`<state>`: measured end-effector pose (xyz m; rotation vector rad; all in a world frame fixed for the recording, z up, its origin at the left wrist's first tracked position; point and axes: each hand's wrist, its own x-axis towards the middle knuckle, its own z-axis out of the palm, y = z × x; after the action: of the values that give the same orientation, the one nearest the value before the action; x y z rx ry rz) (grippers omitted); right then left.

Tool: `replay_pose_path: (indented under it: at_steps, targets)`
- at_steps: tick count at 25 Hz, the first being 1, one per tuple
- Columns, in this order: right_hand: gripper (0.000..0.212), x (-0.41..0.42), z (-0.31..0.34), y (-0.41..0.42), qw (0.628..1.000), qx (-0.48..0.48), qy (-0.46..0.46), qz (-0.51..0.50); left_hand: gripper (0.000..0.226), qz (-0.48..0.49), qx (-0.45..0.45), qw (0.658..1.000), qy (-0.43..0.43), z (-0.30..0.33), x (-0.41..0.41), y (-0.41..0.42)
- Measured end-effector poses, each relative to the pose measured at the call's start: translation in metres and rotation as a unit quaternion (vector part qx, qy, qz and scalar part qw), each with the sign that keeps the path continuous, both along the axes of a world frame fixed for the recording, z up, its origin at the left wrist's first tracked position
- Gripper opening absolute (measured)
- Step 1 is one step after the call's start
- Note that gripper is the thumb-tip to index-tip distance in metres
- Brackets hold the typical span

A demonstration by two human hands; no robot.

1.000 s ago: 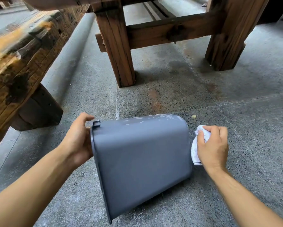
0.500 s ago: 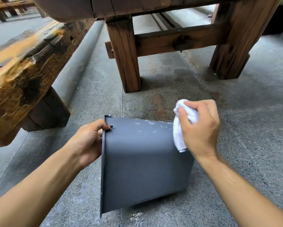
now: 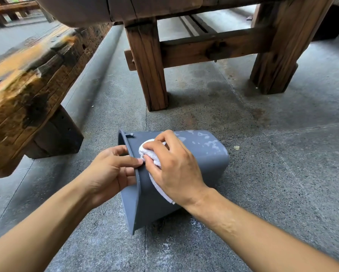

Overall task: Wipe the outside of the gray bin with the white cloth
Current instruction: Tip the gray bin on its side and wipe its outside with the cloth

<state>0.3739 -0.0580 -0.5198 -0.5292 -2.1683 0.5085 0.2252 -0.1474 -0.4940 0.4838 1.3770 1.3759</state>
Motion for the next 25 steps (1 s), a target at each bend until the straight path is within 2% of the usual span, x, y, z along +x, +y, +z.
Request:
replay_pose_path:
  at_steps: [2, 3, 5, 7, 8, 10, 13, 14, 16, 25]
  targets:
    - [0.01, -0.002, -0.008, 0.002, 1.0, 0.002, -0.013, -0.009, 0.04, 0.004, -0.013, 1.0, 0.012, 0.005, -0.005, -0.003]
    - [0.01, -0.002, -0.011, 0.002, 1.0, 0.005, -0.025, -0.015, 0.046, 0.005, -0.026, 0.999, 0.045, 0.009, -0.006, -0.003]
    - [0.01, -0.004, -0.016, 0.001, 0.999, 0.001, -0.047, -0.024, 0.073, 0.009, -0.083, 0.98, 0.18, 0.015, -0.01, -0.001]
    - [0.01, -0.007, -0.02, 0.002, 0.998, 0.003, -0.054, -0.039, 0.104, 0.022, -0.135, 0.941, 0.308, 0.022, -0.009, 0.001]
    - [0.01, -0.009, -0.021, 0.003, 0.997, 0.005, -0.056, -0.046, 0.104, 0.004, -0.137, 0.925, 0.355, 0.024, -0.007, 0.003]
    - [0.012, -0.01, -0.023, 0.006, 0.996, 0.006, -0.063, -0.061, 0.088, -0.066, -0.132, 0.885, 0.441, 0.023, -0.002, 0.004]
    - [0.015, -0.008, -0.029, 0.008, 0.993, 0.018, -0.085, -0.082, 0.068, -0.113, -0.165, 0.804, 0.56, 0.019, -0.001, 0.003]
    - [0.016, -0.006, -0.033, 0.009, 0.991, 0.023, -0.097, -0.087, 0.062, -0.111, -0.185, 0.784, 0.582, 0.019, -0.001, 0.002]
    - [0.016, -0.003, -0.039, 0.012, 0.988, 0.026, -0.114, -0.098, 0.055, -0.106, -0.218, 0.765, 0.597, 0.018, -0.003, -0.001]
    - [0.019, 0.031, -0.062, 0.057, 0.973, -0.019, -0.137, -0.183, 0.053, -0.1, -0.223, 0.774, 0.585, 0.011, -0.014, -0.003]
